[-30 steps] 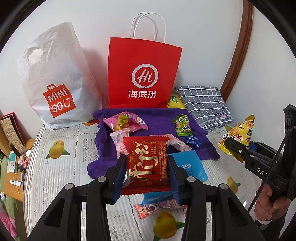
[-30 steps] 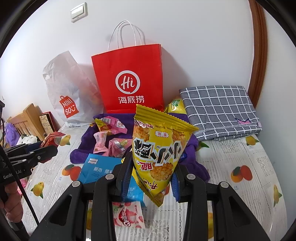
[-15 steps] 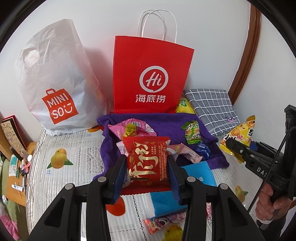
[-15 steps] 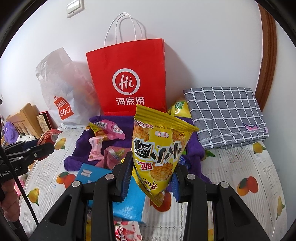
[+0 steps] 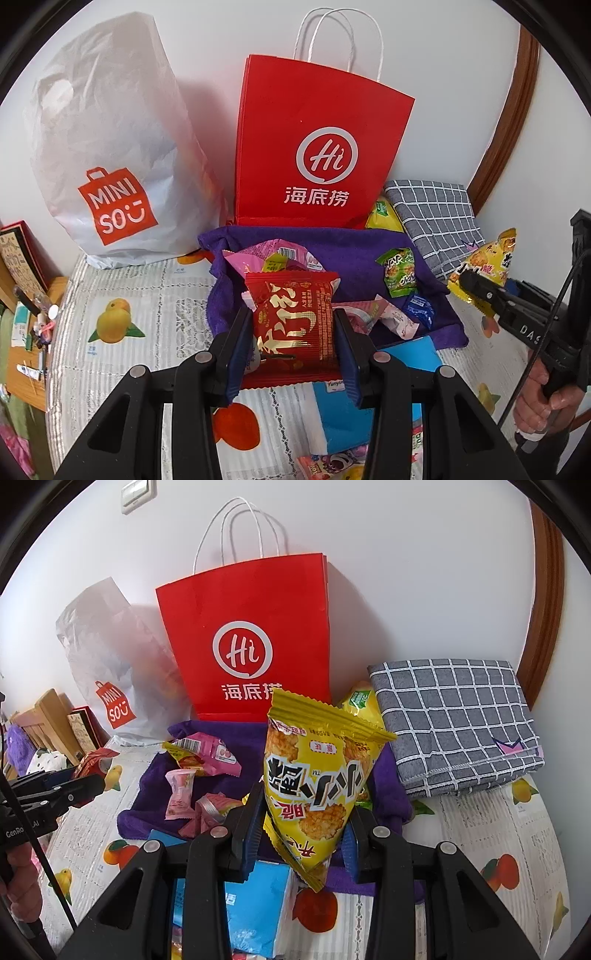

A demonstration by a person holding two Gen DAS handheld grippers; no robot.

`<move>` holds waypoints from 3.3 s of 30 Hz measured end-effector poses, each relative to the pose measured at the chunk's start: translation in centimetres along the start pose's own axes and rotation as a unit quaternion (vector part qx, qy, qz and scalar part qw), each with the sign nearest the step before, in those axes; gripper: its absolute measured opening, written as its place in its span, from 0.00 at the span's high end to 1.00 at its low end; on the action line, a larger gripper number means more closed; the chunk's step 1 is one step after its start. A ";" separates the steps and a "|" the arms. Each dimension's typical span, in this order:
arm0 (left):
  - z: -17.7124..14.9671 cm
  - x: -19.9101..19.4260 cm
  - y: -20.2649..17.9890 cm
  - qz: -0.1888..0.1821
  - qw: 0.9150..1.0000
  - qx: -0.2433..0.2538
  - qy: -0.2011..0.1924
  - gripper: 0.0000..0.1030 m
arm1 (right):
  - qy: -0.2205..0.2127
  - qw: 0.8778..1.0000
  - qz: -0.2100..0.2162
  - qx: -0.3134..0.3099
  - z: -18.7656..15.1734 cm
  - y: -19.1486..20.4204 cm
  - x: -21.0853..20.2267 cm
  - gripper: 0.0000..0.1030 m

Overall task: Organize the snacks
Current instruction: 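Carry the yellow bag with the right tool while the left tool carries the red bag to the towel, then open the right tool over the towel while the left tool releases the red bag, then move both open tools back toward the snacks beside the tissue pack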

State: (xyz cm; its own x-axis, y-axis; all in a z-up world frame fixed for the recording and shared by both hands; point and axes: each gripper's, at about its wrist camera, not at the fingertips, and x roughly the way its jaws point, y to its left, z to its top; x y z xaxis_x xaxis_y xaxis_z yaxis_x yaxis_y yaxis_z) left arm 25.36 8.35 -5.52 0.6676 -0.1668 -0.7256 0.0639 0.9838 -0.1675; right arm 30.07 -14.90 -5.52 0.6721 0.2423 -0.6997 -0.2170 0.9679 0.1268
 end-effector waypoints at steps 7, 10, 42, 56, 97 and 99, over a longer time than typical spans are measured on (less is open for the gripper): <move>0.9 0.9 -0.7 0.006 1.000 0.013 0.000 0.60 | 0.012 1.000 0.002 0.003 -0.1 -0.6 1.7 0.64; 1.3 1.7 -1.2 0.006 1.000 0.021 0.003 0.60 | 0.022 1.000 0.001 0.006 -0.2 -0.9 2.9 0.64; 2.5 10.3 -2.8 -0.002 0.997 0.054 0.055 0.60 | 0.088 0.996 0.015 -0.005 -2.9 -1.5 10.9 0.64; 2.5 11.4 -3.7 0.006 0.996 0.064 0.062 0.59 | 0.091 0.996 0.014 -0.006 -2.7 -2.0 11.4 0.63; -6.2 -4.0 0.2 0.023 0.999 -0.005 0.041 0.40 | 0.062 0.998 0.008 0.026 -10.0 1.8 -4.4 0.29; -7.2 -4.4 0.5 0.020 0.999 -0.011 0.045 0.40 | 0.073 0.997 0.014 0.024 -11.3 2.3 -4.4 0.29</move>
State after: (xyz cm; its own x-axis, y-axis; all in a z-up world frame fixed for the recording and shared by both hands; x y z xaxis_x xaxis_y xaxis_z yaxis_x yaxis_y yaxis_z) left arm 17.16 9.13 -7.22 0.6006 -0.1342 -0.7882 0.0222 0.9882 -0.1514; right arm 18.66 -14.44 -10.09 0.5556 0.2612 -0.7894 -0.1981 0.9636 0.1794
